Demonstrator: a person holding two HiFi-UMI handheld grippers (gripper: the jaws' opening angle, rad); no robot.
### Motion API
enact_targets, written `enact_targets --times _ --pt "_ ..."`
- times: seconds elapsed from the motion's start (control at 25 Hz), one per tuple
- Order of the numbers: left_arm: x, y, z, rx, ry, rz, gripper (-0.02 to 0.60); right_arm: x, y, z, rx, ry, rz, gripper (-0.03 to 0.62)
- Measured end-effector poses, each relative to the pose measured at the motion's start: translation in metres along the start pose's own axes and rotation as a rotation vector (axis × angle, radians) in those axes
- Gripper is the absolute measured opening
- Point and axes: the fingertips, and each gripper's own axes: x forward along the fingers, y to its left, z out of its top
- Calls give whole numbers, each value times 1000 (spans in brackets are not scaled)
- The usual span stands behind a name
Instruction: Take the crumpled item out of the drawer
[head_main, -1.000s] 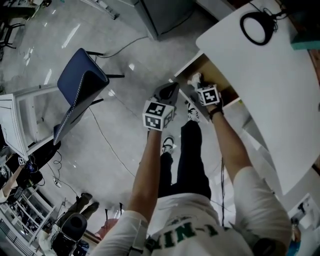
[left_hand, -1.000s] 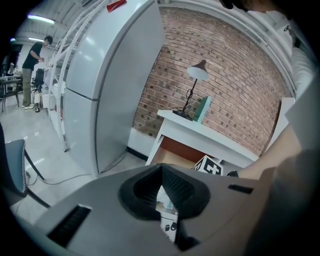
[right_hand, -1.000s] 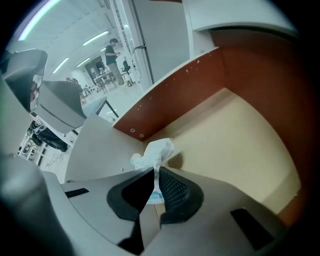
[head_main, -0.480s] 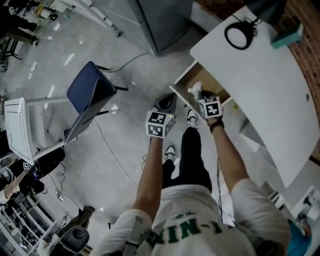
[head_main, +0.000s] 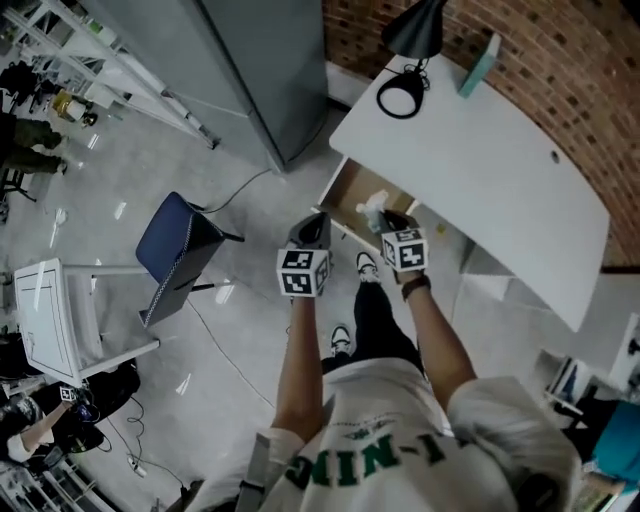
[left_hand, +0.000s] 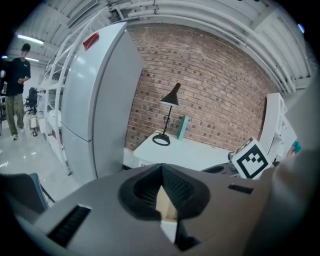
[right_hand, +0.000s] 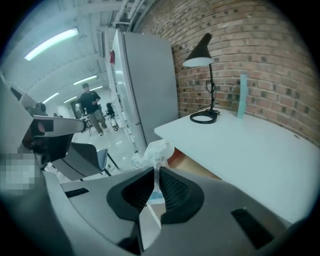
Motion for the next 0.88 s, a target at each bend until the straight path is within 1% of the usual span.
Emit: enact_targets --times 0.12,0.24,0.36,0.48,0.68,0.88 --pt "-22 -19 11 38 2 -5 -6 -41 4 6 44 -50 -29 31" --pt "-41 -39 24 71 -23 -25 -6 -81 13 18 69 -125 -45 31" --pt "-53 -55 45 109 -76 -51 -6 -115 13 37 59 -212 -76 31" --pt "-73 -71 66 138 -121 -60 -6 -153 16 52 65 -286 -88 31" --pt "-100 -95 105 177 -206 -70 -6 -210 20 75 48 -382 -110 31" --pt "-126 -118 130 215 -273 -81 -6 -254 27 93 34 -474 -119 31"
